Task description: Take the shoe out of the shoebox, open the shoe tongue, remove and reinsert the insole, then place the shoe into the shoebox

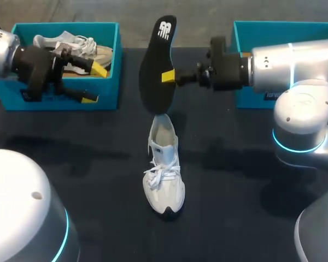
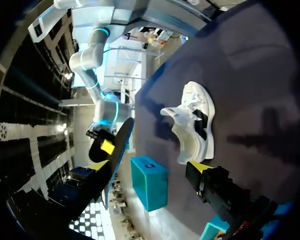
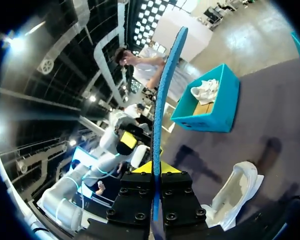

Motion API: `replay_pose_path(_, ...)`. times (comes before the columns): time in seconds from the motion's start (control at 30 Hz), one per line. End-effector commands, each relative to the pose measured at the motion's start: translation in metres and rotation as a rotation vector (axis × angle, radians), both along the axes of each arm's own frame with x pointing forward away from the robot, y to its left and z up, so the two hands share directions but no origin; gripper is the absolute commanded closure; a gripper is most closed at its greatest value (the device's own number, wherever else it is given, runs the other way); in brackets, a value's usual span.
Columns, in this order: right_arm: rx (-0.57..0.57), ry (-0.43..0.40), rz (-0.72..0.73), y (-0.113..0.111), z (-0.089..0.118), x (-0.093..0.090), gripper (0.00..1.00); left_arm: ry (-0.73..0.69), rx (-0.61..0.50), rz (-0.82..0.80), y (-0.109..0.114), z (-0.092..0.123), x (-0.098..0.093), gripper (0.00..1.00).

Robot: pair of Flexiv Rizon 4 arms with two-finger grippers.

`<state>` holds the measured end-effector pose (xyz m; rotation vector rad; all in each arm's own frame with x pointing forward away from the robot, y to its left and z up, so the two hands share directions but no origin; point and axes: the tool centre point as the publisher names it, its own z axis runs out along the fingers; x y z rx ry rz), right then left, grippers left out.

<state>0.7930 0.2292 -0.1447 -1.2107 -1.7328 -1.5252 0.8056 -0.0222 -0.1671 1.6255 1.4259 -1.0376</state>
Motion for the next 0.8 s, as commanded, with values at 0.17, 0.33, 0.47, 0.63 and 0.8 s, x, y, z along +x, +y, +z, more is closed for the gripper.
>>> replay_pose_path(0.17, -0.007, 0.003, 0.003, 0.0038, 0.0006, 0.0042, 1.00, -0.002, 0.049, -0.043, 0.0071, 0.0091, 0.0056, 0.00)
replay_pose_path(0.33, -0.007, 0.003, 0.003, 0.0038, 0.0006, 0.0042, 1.00, -0.002, 0.049, -0.043, 0.0071, 0.0091, 0.0056, 0.00)
replay_pose_path(0.47, -0.007, 0.003, 0.003, 0.0038, 0.0006, 0.0042, 1.00, -0.002, 0.049, -0.043, 0.0071, 0.0091, 0.0056, 0.00)
replay_pose_path(0.63, -0.007, 0.003, 0.003, 0.0038, 0.0006, 0.0042, 1.00, -0.002, 0.049, -0.043, 0.0071, 0.0091, 0.0056, 0.00)
replay_pose_path(0.8, 0.000, -0.004, -0.001, 0.0022, -0.0029, 0.0052, 1.00, -0.007, 0.057, -0.029, 0.0065, 0.0060, 0.0071, 0.00)
